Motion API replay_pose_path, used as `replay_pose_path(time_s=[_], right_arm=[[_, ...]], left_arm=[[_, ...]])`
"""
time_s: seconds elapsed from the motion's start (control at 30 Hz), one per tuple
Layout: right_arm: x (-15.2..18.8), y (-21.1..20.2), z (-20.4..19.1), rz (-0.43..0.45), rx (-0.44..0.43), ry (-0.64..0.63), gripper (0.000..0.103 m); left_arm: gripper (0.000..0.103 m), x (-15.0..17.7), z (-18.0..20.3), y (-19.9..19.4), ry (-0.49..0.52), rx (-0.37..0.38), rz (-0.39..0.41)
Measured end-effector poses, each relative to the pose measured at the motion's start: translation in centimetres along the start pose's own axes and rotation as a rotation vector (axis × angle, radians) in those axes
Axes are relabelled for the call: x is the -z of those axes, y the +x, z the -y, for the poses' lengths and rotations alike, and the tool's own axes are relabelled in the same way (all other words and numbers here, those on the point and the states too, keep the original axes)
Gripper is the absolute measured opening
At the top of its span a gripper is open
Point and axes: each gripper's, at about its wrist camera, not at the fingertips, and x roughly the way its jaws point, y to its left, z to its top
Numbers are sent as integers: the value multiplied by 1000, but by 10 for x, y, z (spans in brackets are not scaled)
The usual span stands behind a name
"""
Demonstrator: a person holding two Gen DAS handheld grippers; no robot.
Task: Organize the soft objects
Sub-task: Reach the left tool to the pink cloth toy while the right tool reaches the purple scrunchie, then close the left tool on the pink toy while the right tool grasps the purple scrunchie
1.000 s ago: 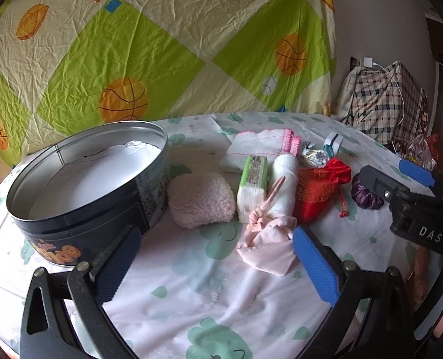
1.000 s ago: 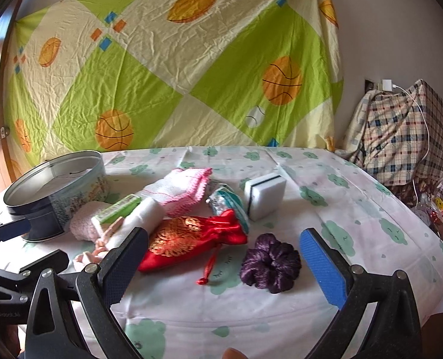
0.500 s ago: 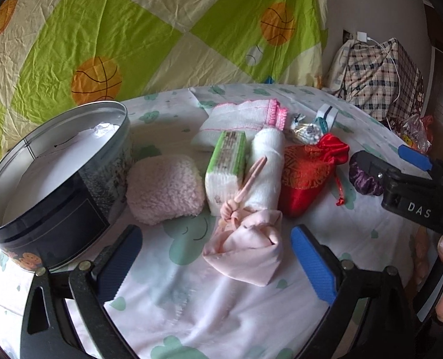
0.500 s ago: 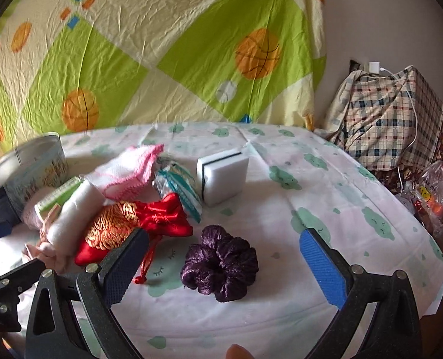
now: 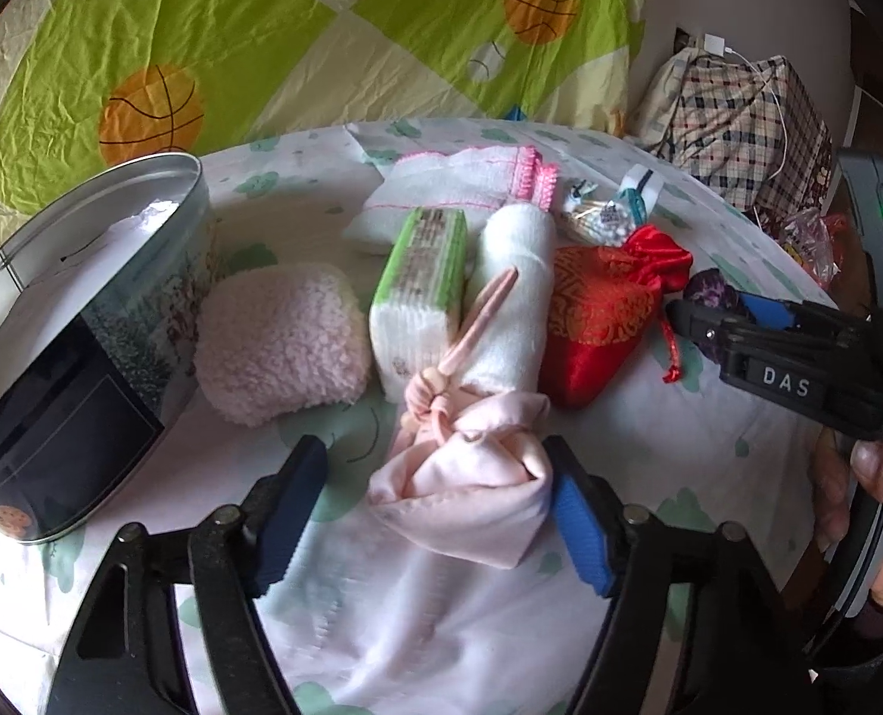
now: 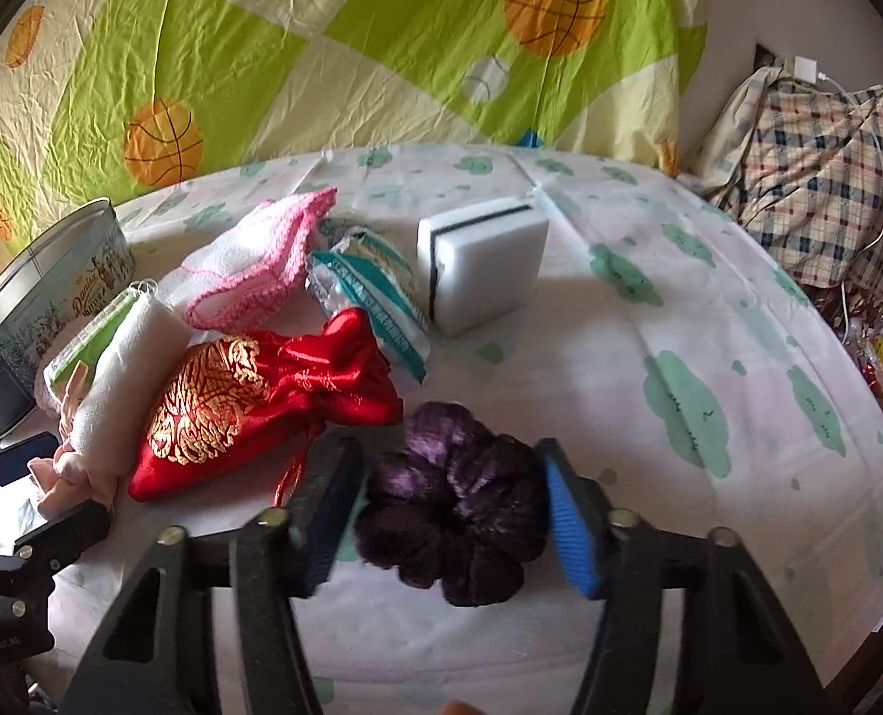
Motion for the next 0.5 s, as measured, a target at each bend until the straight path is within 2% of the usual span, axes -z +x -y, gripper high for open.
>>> replay_pose_path(time_s=[0.07, 0.27, 0.37, 0.5], right_arm=[[1, 1, 2, -7, -27, 8, 50], [3, -7, -3, 36, -39, -14, 43], [4, -14, -2, 79, -42, -8, 43], [6, -24, -2, 151, -36, -11, 43]], left_arm=[[51, 1, 0, -1, 9, 1, 9], [30, 2, -5, -5, -6, 30, 36], [26, 3, -8, -8, -19, 52, 57], [24, 8, -7, -16, -9, 45, 115]])
